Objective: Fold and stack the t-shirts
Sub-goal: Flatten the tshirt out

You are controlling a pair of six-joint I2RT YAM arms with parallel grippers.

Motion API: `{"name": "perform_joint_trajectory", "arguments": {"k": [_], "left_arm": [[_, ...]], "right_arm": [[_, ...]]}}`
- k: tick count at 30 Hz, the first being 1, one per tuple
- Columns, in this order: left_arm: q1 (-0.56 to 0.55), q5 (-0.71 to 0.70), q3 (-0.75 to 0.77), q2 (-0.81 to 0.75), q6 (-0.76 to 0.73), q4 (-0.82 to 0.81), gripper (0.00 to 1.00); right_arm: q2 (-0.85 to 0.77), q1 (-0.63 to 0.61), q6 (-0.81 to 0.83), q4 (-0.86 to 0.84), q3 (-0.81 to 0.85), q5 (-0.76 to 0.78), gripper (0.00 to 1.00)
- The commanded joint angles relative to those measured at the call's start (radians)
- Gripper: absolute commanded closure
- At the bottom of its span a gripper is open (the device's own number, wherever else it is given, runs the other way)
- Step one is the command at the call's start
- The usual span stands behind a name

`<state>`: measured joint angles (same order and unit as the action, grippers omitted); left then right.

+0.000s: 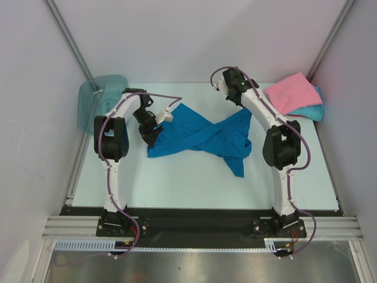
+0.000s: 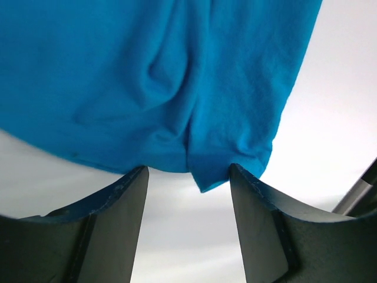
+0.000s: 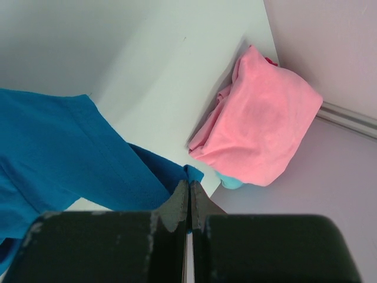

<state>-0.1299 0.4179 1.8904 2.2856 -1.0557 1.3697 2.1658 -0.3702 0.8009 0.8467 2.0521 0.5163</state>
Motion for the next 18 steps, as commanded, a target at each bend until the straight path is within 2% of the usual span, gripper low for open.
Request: {"name": "perform_joint_trajectory", "arguments": {"k": [1,6,18], "left_arm": [[-0.007,0.053,0.104,-0.061,-0.021,0.019,0.36],[-0.008,0.024,0.127,-0.090,-0.007,0.019,0.36],[-0.005,0.021,-0.043,-0.048,-0.029,0.019,0.37]], "right_arm": [[-0.001,-0.006,-0.002,-0.003,0.043,0.024,1.00],[0.003,-0.007,-0.002,-0.005,0.046,0.024,1.00],[0.020,-0.010,0.001,-0.008,0.065,0.021,1.00]]}}
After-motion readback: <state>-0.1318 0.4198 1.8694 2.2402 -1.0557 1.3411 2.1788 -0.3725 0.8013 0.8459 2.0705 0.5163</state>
